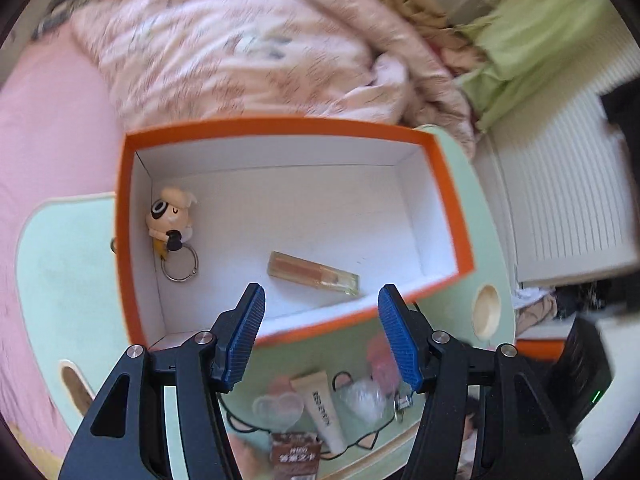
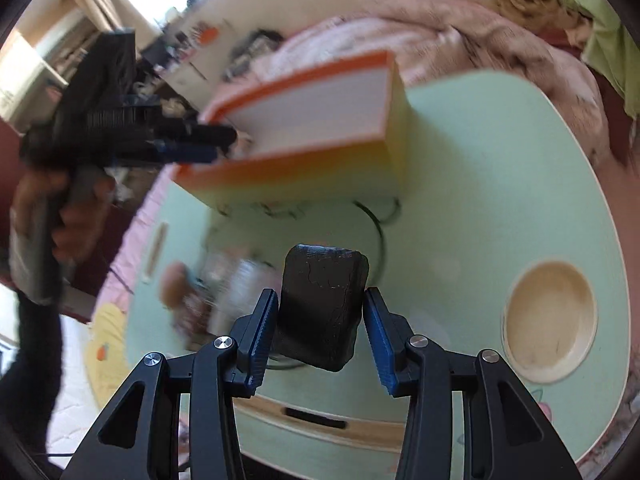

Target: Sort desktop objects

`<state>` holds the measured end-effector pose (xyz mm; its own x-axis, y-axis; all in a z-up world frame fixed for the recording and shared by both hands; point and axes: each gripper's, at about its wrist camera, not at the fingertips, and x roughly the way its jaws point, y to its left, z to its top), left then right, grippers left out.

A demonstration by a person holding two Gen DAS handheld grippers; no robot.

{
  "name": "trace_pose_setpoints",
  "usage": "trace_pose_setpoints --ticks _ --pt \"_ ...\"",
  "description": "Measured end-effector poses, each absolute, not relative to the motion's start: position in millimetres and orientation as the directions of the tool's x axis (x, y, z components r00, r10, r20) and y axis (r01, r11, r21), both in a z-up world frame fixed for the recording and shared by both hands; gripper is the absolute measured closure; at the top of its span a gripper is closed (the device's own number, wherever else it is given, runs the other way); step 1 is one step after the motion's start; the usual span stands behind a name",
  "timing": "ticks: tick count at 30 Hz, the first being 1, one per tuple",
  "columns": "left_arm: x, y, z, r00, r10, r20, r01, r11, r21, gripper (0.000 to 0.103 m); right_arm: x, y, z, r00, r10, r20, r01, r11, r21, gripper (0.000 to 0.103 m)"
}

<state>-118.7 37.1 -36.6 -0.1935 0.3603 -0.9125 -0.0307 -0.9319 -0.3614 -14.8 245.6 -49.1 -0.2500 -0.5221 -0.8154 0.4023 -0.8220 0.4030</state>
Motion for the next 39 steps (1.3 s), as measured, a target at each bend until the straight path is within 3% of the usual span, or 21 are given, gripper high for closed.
trace_pose_setpoints --ticks 11,16,21,22,25,26,29,33,39 --pt "-137 56 -70 -0.079 0.277 -0.958 -0.034 -0.961 -0.275 0.043 -10 252 -54 -0.279 -0.539 -0.795 0.397 -0.818 0.416 0.06" --pt "-146 53 -85 -0.006 0.308 -0.951 0.019 -0.951 -0.308 0.043 -10 259 -49 -0.292 -0.569 -0.769 0.386 -0.806 0.449 0.06" --pt "-157 54 -81 -0.073 0.239 -0.968 -0.003 -0.971 -0.24 0.043 -10 264 -48 -0.288 -0.582 -0.76 0.373 -0.799 0.471 0.059" --pt "-159 55 -80 -0.083 0.235 -0.968 -0.015 -0.972 -0.235 0.045 -10 265 -49 -0.285 -0.585 -0.76 0.37 -0.798 0.475 0.059" --pt "-163 60 -76 -0.101 0.202 -0.974 -0.076 -0.978 -0.195 0.079 -11 268 -51 -0.278 -0.589 -0.759 0.354 -0.797 0.489 0.059" --pt "-164 61 -76 -0.096 0.196 -0.976 -0.089 -0.978 -0.188 0.081 -12 269 -53 -0.273 -0.591 -0.759 0.348 -0.796 0.495 0.059" --pt "-165 59 -69 -0.09 0.187 -0.978 -0.095 -0.979 -0.178 0.08 -12 272 -54 -0.274 -0.591 -0.758 0.34 -0.797 0.499 0.059" --pt "-169 52 -58 -0.034 0.179 -0.983 -0.075 -0.981 -0.176 0.07 -11 273 -53 -0.272 -0.596 -0.756 0.341 -0.794 0.503 0.059" --pt "-170 58 -63 0.079 0.178 -0.981 -0.066 -0.981 -0.183 0.069 -12 272 -57 -0.265 -0.605 -0.751 0.334 -0.788 0.517 0.058"
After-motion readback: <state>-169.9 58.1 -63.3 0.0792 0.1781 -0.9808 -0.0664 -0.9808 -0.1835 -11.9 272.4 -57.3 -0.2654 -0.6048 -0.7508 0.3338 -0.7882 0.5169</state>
